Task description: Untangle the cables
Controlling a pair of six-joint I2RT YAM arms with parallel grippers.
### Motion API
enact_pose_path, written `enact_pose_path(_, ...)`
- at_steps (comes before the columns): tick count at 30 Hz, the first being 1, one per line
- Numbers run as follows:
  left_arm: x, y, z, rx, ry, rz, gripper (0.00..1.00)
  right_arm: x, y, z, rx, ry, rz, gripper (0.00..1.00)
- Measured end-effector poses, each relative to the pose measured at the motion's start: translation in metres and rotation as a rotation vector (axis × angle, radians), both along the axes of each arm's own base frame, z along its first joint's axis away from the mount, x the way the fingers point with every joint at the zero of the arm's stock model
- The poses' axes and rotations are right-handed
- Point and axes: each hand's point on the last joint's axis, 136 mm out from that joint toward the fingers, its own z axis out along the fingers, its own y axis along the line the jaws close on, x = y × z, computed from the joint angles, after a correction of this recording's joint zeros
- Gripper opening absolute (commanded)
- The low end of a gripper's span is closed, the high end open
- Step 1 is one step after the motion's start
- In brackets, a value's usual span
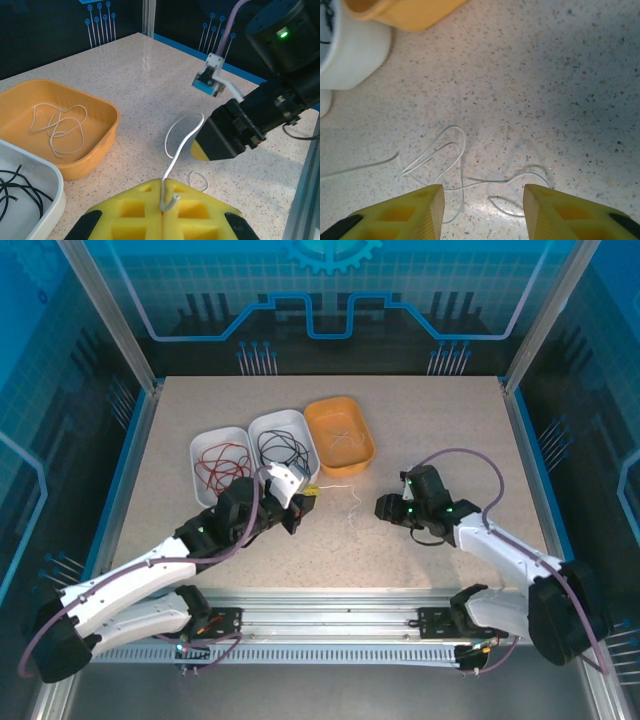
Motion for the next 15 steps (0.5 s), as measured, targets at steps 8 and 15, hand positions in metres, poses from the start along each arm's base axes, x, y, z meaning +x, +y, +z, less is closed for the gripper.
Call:
enact_pose_path(8,-0.004,0.004,0.012,-0.025,-0.024,-0.002,0.00,0.011,0.013,-0.031,0.016,0.128,-0.055,0.59)
enact_pose_path(15,-0.014,0.007,0.020,-0.061,-0.053,-0.030,0.00,0.030,0.033,-0.030,0.137,0.154,-0.115,0.63)
